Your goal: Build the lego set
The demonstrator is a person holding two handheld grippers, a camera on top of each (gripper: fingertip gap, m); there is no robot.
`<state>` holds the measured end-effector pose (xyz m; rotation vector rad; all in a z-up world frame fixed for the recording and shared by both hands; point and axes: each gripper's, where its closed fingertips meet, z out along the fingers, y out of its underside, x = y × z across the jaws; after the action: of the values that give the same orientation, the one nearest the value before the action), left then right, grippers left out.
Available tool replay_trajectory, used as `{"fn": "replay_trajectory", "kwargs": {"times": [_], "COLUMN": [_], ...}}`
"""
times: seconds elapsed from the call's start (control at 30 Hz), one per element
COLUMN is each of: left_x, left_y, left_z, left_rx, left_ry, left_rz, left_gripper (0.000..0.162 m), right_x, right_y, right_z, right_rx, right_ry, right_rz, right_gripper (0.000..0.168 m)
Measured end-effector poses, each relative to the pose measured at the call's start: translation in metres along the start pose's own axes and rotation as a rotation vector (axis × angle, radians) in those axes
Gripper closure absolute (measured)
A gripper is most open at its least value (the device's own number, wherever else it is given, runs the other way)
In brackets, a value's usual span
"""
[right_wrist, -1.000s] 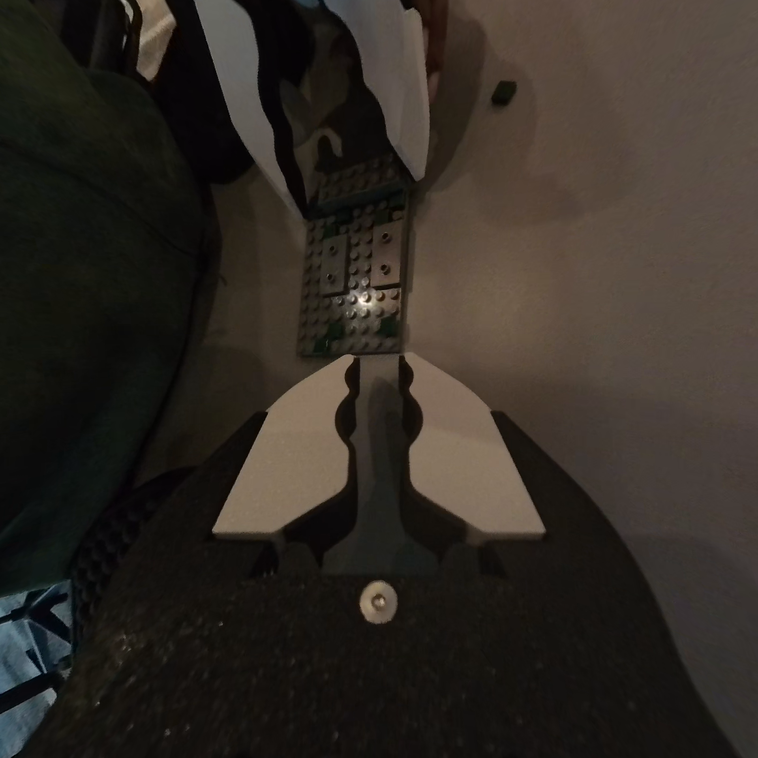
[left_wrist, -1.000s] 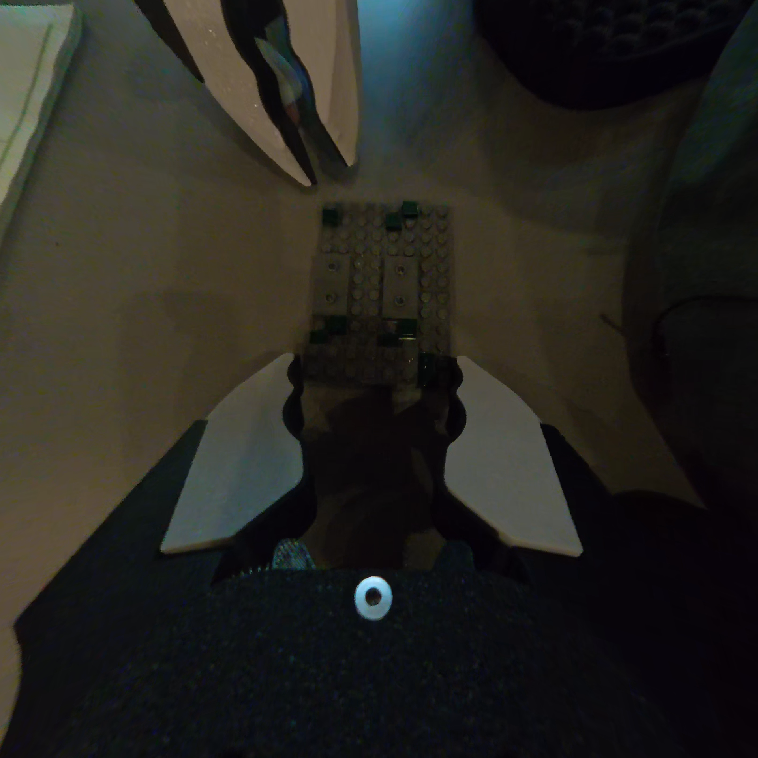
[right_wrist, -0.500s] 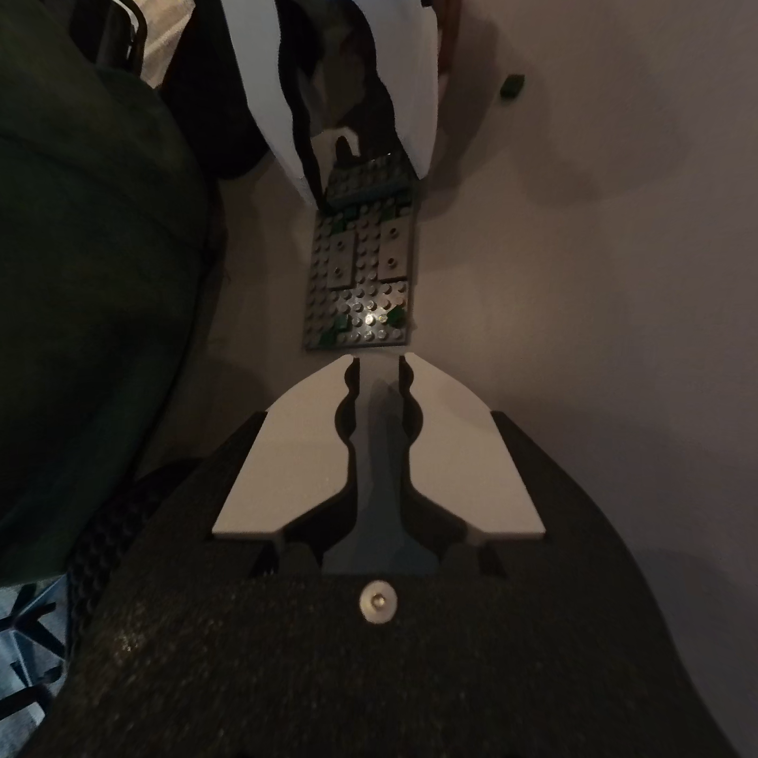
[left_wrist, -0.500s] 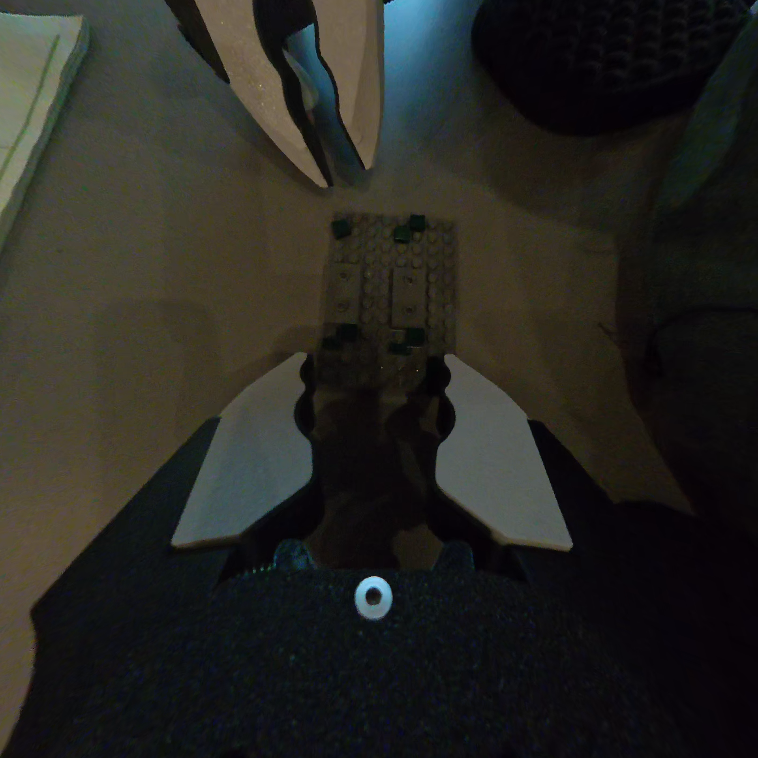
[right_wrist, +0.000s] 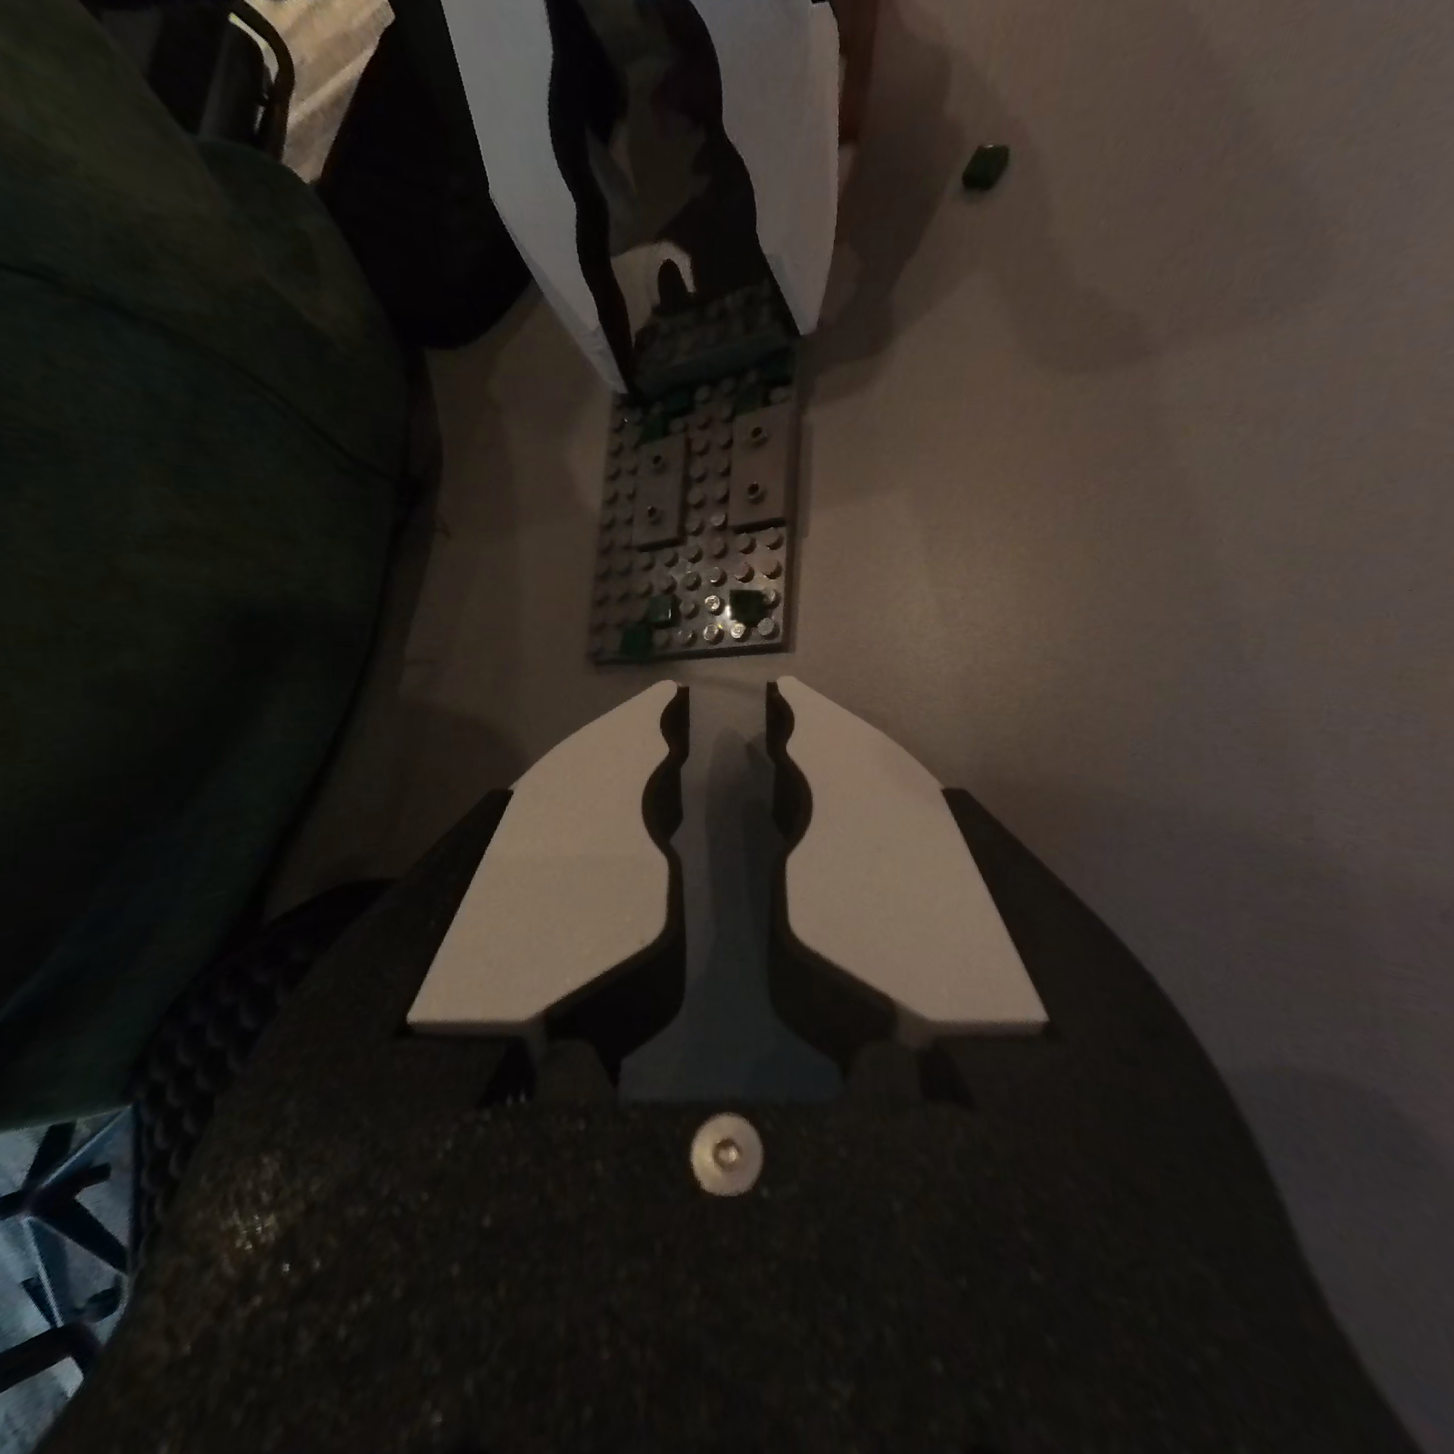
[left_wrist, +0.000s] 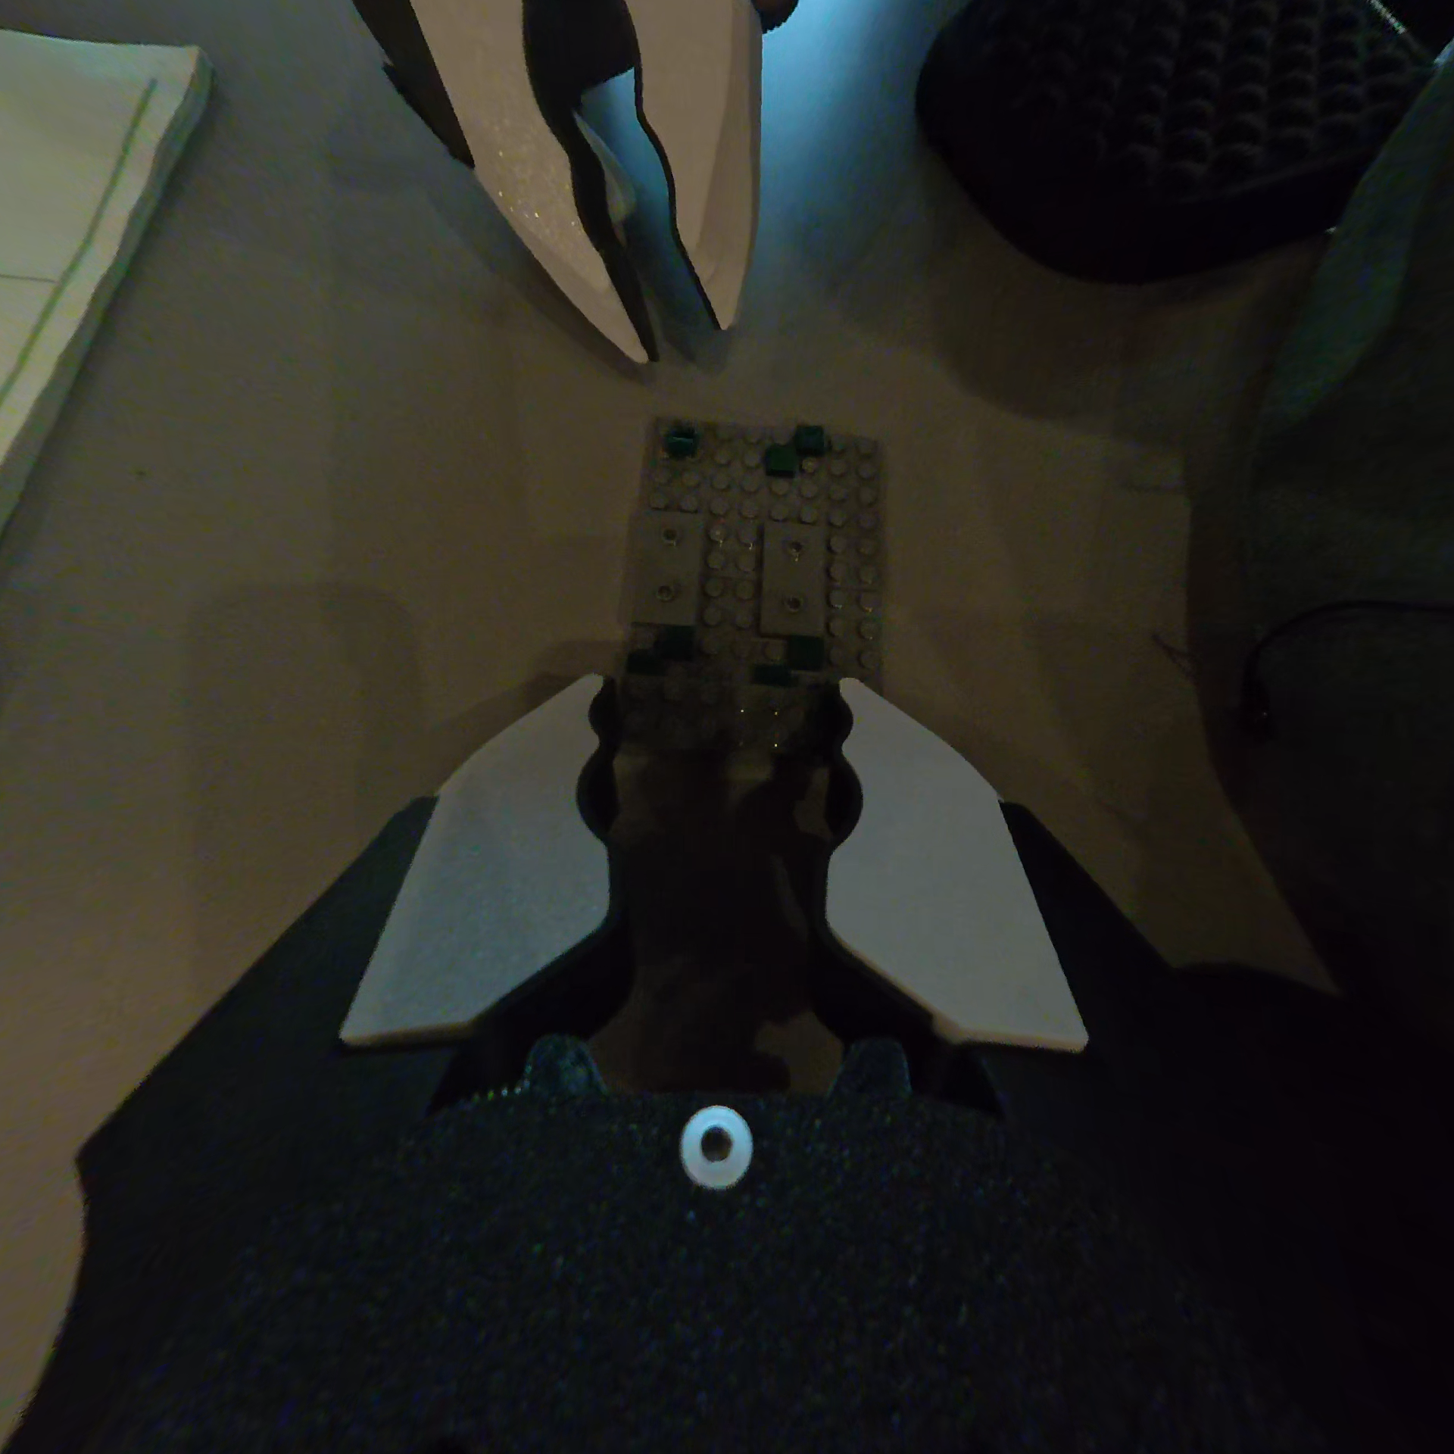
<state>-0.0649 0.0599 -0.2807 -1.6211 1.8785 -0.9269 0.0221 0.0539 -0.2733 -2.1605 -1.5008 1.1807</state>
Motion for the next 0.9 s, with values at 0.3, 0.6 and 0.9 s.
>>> {"fn": "replay_trajectory", "kwargs": {"times": [0.3,0.6,0.9], "left_x": [0.001,0.002,0.005], "left_y": [-0.001,-0.005,-0.006], "left_z": [-0.002,-0.006,-0.007], "left_rx": [0.029,0.074,0.089], "left_ry": [0.009,0.028,0.012], "left_rz": [-0.005,-0.023,-0.025], "left_gripper": [0.112,0.112,0.112], "right_x": [-0.001,0.001,-0.001], "right_y": [-0.001,-0.007,-0.02], "right_z": [0.0,0.003,0.021], "right_rx": [-0.005,-0.009,0.025], "right_ry": [0.001,0.05,0.404], "right_rz": [-0.005,-0.04,-0.38], "right_gripper": [0.149,0.149,0.155]}}
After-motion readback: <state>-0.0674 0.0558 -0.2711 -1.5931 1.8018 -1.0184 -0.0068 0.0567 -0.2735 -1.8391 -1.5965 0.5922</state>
